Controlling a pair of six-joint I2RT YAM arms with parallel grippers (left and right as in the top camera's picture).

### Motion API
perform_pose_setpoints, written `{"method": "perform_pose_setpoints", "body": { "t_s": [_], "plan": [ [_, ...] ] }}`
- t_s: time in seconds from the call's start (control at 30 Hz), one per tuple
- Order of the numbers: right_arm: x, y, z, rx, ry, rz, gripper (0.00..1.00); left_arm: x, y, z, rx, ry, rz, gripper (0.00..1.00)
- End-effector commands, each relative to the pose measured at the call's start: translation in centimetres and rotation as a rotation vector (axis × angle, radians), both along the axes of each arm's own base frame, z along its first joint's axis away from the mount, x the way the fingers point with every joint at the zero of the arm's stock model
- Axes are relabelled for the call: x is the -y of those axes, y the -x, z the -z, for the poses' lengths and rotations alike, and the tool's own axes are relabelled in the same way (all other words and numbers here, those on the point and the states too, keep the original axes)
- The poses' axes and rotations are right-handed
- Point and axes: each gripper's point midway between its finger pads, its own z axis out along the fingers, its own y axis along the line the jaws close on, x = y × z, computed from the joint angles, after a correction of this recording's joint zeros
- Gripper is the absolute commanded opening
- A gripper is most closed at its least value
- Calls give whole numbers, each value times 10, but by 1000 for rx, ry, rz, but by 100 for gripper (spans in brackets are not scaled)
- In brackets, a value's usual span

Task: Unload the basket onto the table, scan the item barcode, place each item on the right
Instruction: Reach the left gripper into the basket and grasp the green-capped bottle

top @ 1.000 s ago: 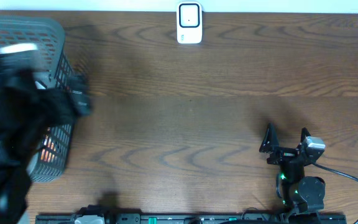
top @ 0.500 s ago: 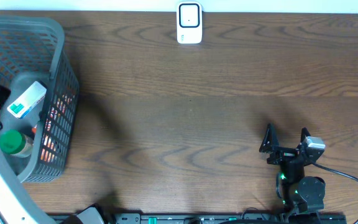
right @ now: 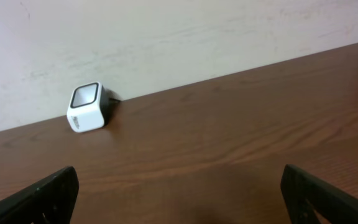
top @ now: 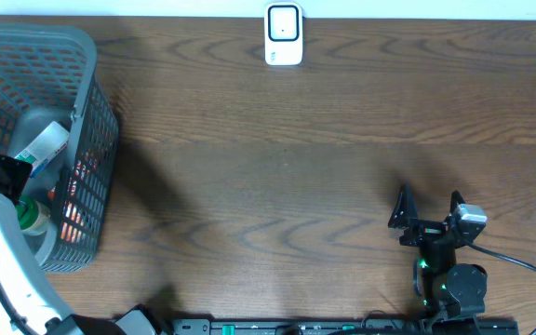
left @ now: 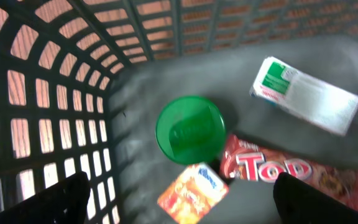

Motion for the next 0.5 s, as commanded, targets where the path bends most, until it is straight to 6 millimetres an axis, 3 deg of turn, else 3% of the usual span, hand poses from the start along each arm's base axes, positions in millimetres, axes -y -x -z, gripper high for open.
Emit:
{"method": "perform_pose_setpoints", "body": {
  "t_s": [0.0, 0.47],
  "plan": [
    [-1, 0, 0, 0, -6, -3, 99, -11, 8, 13, -14, -1, -58, 95],
    [-1, 0, 0, 0, -6, -3, 99, -30, -5, 77, -140, 73, -92, 95]
  ]
}}
